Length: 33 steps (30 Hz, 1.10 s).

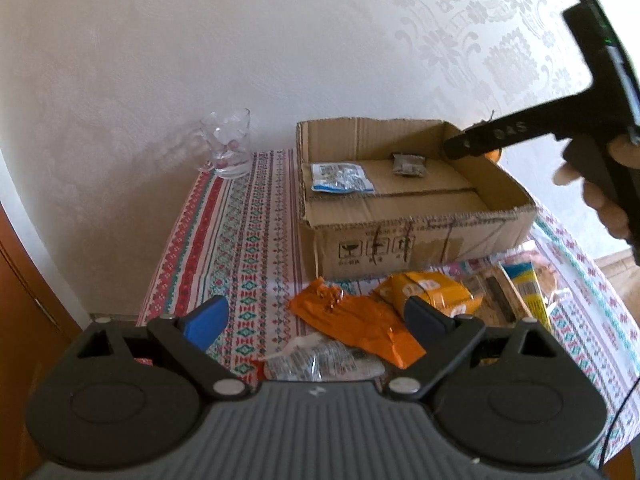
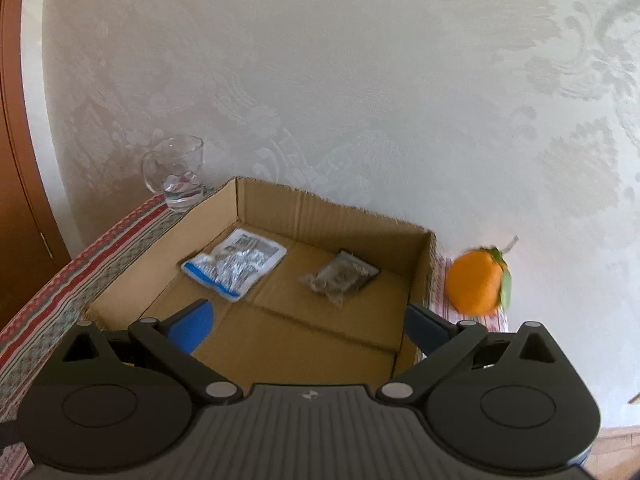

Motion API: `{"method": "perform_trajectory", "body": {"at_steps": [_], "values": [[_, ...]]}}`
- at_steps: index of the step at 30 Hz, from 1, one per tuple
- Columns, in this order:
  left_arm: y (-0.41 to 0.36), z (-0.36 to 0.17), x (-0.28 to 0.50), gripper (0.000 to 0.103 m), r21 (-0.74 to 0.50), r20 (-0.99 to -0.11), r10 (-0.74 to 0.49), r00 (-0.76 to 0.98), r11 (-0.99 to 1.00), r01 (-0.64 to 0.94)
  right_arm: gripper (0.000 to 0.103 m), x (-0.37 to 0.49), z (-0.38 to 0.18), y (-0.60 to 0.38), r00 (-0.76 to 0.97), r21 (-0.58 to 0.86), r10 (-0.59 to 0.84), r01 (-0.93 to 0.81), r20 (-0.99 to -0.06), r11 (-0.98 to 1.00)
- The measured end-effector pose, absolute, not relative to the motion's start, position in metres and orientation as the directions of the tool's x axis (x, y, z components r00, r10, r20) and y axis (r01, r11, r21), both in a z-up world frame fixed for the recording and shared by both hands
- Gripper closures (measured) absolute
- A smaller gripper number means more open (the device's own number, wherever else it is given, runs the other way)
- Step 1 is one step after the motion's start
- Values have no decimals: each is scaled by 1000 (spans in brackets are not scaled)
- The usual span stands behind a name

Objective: Organize snacks
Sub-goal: 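Return both tools to the snack pile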

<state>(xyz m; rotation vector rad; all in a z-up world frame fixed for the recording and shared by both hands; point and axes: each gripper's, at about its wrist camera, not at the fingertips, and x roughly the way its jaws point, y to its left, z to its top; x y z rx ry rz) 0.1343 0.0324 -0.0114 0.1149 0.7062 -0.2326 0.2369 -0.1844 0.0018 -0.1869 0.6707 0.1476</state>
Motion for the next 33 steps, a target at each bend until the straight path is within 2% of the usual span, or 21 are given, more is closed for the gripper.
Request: {"method": "perform_trajectory", "body": {"at_steps": [14, 24, 28, 31, 33], "values": [[45, -54, 121, 8, 39, -727, -139, 673, 969, 242, 0, 148, -52, -178, 746, -129, 45, -174, -664, 976], [47, -61, 146, 8, 21, -700, -161, 696, 969, 245, 0, 129, -56, -182, 745, -133, 12, -134, -667, 982], [53, -60, 161, 9, -48, -693, -190, 695, 975, 219, 0, 128, -56, -184, 742, -121, 19, -134, -670, 983], [59, -62, 170, 13, -119, -696, -213, 686, 976, 182, 0, 129, -56, -184, 742, -128, 14, -134, -670, 983], [62, -63, 173, 24, -154, -698, -223, 681, 975, 161, 0, 129, -55, -185, 746, -123, 21, -137, -666, 983]]}}
